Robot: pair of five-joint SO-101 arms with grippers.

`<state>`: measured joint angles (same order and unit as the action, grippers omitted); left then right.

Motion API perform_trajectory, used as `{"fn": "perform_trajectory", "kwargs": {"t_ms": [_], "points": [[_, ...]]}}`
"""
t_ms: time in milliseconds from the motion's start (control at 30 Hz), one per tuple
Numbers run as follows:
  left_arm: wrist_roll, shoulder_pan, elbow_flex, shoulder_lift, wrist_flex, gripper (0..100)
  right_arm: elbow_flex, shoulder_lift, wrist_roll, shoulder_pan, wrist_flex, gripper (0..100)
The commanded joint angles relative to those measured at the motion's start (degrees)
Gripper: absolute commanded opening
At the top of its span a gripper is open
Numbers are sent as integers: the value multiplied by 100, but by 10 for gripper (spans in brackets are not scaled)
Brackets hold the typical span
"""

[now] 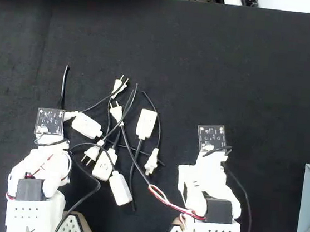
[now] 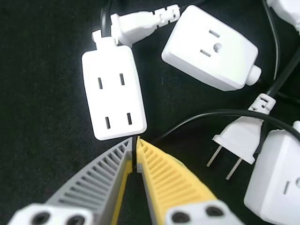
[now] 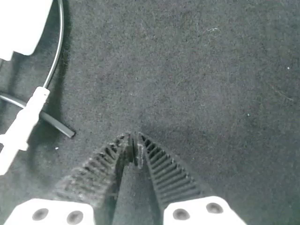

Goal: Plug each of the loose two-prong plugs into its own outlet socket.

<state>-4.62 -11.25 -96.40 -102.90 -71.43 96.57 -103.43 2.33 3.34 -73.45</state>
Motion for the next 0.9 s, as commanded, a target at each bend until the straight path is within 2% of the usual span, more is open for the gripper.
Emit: {"fn": "perform_trajectory", "kwargs": {"t_ms": [0,500,600,700,867], "points": [[44,-4,-101,0,79,30,-4,-295,-9,44,-44,13],[9,-31,224,-9,-114,30,-57,-303,0,0,-44,14],[9,-532,620,-9,-79,30,-277,-303,18,-352,-35,15],[44,-1086,910,-9,-79,30,-549,-303,352,-431,352,15],[44,-1235,945,-9,-70,30,-1490,-233,229,-448,492,13]]}}
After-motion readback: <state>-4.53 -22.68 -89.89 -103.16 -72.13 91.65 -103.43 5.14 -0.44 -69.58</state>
